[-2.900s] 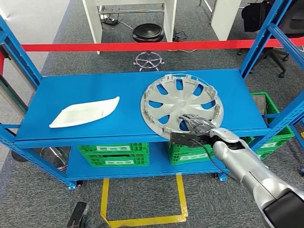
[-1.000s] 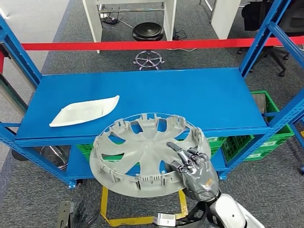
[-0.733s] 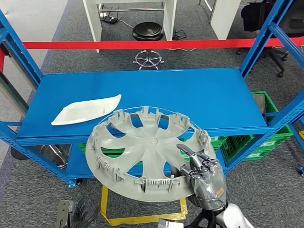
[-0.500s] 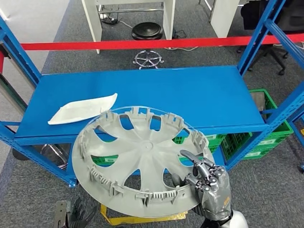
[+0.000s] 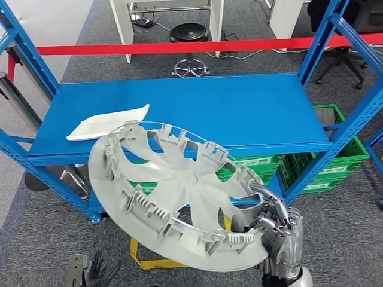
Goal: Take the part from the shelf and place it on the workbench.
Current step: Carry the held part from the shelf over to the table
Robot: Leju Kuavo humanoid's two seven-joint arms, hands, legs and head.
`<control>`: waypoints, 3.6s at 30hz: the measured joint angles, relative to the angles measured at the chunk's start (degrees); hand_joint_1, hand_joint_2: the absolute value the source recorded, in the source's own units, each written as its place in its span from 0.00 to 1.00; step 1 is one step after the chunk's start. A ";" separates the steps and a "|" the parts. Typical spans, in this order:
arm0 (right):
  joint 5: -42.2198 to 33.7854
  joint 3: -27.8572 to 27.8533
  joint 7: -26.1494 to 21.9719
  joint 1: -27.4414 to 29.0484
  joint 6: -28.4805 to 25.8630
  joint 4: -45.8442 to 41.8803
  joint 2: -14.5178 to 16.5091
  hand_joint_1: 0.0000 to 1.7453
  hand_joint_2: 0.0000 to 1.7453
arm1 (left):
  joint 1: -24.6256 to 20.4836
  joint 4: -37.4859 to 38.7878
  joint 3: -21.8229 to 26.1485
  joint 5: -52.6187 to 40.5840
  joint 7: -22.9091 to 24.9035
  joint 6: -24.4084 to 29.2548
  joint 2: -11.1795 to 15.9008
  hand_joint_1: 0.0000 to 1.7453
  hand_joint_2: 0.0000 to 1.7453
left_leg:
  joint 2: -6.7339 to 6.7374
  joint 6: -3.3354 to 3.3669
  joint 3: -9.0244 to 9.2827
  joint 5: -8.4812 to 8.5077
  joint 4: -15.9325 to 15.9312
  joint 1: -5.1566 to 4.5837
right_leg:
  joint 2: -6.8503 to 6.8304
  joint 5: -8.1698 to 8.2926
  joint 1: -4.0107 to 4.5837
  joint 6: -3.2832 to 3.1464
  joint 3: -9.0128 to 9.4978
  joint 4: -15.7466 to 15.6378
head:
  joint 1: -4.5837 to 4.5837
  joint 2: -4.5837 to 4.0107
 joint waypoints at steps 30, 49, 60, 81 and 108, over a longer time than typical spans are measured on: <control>-8.31 -0.10 -1.90 -1.44 0.09 12.95 5.53 1.00 1.00 | 3.44 -0.75 3.98 3.35 -0.57 -0.10 3.38 0.00 1.00 | 2.96 -1.23 -2.53 1.49 2.65 0.33 | -3.87 -3.22 0.38 -0.68 2.60 0.26 | -0.06 0.00; -9.70 -2.17 -1.97 0.68 0.08 11.78 4.37 1.00 1.00 | 2.79 -3.16 3.81 3.54 -0.58 0.95 -0.16 0.00 1.00 | -5.84 0.49 -12.87 12.14 -0.60 -0.66 | 4.69 -8.55 0.08 -0.42 11.35 -3.24 | -0.01 0.00; -8.12 -3.09 -1.32 -0.54 0.54 12.19 3.94 1.00 1.00 | 2.55 -5.37 1.99 5.16 -0.58 0.27 -1.27 0.00 1.00 | 2.93 -1.58 -5.46 3.65 5.41 0.40 | -4.94 -3.89 0.23 -0.58 4.31 -1.20 | -0.62 0.00; -4.90 -4.03 -0.42 -4.51 4.17 13.79 3.62 1.00 1.00 | 2.66 -6.52 -0.08 6.56 -0.58 2.06 -1.60 0.00 1.00 | -5.42 -0.18 -12.57 7.92 2.45 -0.63 | 2.81 -6.58 -0.41 -0.40 7.23 -0.46 | -0.35 0.00; -2.91 -7.98 0.43 -4.28 4.72 12.42 1.15 1.00 1.00 | 6.37 -0.87 0.70 5.38 12.72 12.68 -0.12 0.00 1.00 | -5.75 2.11 -12.18 11.50 -0.13 -1.40 | 6.33 -8.51 0.63 -0.47 10.97 -2.14 | -0.80 0.00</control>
